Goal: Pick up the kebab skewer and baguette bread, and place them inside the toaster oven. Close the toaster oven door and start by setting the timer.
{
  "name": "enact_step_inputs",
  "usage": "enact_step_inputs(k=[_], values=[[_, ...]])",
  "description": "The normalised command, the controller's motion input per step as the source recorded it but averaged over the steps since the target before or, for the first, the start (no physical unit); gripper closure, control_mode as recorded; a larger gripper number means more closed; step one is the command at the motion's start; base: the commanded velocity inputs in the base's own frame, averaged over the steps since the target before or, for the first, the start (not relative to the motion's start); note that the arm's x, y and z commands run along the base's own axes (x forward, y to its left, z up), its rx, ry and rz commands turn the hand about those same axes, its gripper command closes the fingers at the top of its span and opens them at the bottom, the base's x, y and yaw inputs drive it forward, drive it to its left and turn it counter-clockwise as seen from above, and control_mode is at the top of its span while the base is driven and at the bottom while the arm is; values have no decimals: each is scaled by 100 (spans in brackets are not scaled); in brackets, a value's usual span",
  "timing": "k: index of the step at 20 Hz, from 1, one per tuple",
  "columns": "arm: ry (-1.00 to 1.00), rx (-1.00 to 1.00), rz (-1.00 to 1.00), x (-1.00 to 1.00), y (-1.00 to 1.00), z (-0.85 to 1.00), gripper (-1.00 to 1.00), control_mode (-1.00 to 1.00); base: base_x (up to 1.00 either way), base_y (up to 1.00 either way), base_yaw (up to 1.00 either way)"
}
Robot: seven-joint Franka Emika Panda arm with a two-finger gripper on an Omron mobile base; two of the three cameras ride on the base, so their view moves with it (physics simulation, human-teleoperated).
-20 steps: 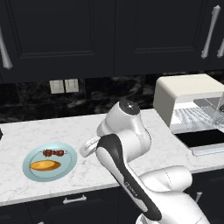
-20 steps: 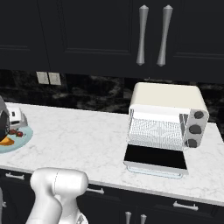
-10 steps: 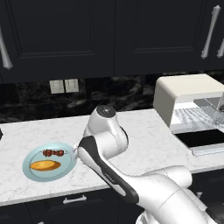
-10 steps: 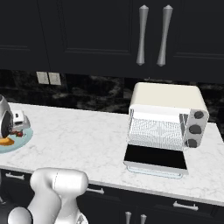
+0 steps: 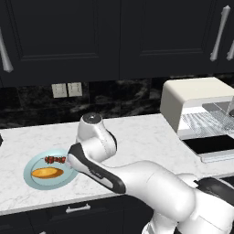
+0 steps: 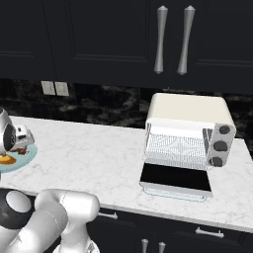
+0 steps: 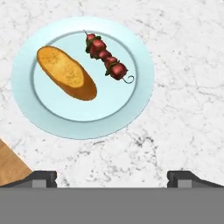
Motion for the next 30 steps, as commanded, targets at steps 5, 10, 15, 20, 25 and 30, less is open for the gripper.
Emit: enact_step_inputs(k=[5,10,15,20,25,30], values=[[0,-6,7,50,16,-31,-100,-100,0,0,0],[0,-3,6,37,26,-29,-100,-100,0,0,0],[0,-3,6,27,24,-20,-100,-100,0,0,0],[0,-3,5,32,17,-22,-100,-100,0,0,0],[0,-3,5,24,20,-29,-100,-100,0,0,0],[0,-1,5,33,16,-8,-100,-100,0,0,0]])
